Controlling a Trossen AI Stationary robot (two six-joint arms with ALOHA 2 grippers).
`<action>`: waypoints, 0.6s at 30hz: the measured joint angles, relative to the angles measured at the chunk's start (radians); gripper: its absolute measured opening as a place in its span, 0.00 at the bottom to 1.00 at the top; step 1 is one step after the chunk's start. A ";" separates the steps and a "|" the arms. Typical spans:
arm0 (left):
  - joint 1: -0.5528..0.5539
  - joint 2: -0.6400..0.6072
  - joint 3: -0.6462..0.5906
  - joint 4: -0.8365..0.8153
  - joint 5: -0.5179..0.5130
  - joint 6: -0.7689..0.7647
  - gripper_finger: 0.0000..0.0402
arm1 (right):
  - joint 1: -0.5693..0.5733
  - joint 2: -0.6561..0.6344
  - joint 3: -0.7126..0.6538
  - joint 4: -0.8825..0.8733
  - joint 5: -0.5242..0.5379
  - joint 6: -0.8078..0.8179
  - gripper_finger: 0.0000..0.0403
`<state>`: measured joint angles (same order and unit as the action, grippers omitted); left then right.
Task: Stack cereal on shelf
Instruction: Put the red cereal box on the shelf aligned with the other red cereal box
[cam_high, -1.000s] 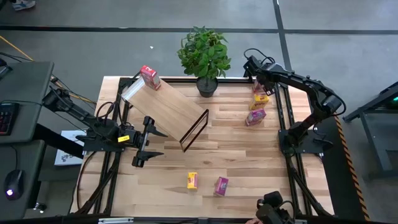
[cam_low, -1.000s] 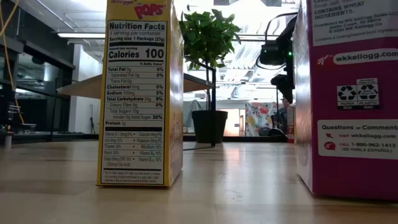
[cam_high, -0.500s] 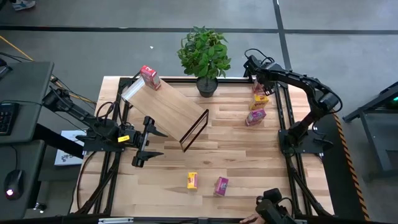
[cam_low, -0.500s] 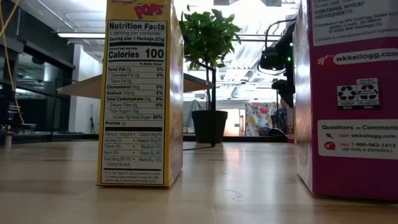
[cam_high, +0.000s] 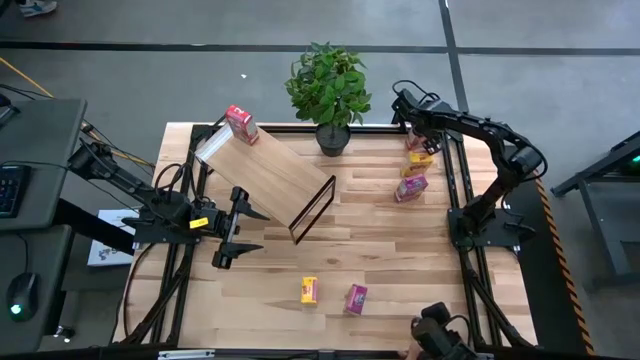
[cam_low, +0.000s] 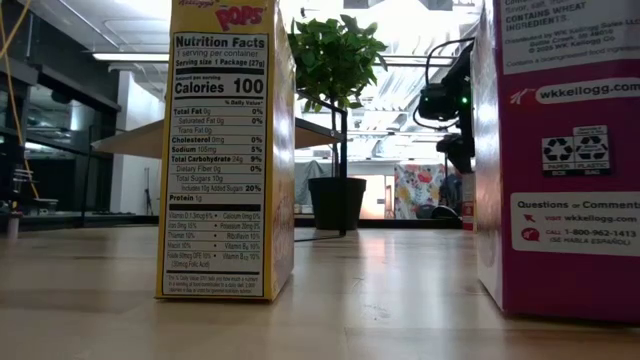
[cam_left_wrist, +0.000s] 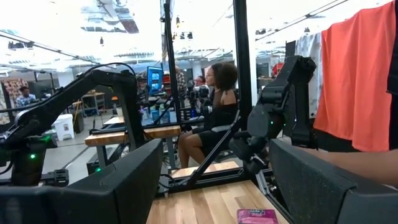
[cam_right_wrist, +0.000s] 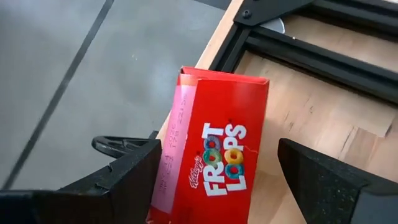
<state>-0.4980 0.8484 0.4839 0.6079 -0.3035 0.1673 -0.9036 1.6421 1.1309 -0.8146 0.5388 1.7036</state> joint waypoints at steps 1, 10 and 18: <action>0.000 0.000 0.000 0.000 0.000 0.000 0.71 | 0.000 0.000 0.000 -0.005 -0.009 0.000 0.78; 0.000 0.000 0.000 -0.003 0.000 -0.005 0.71 | 0.000 0.000 -0.001 -0.010 -0.043 -0.010 0.78; 0.000 0.000 0.000 -0.003 0.000 -0.005 0.71 | 0.000 0.000 -0.001 -0.011 -0.074 -0.003 0.78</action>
<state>-0.4980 0.8482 0.4839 0.6044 -0.3031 0.1619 -0.9035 1.6421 1.1301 -0.8261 0.4644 1.7004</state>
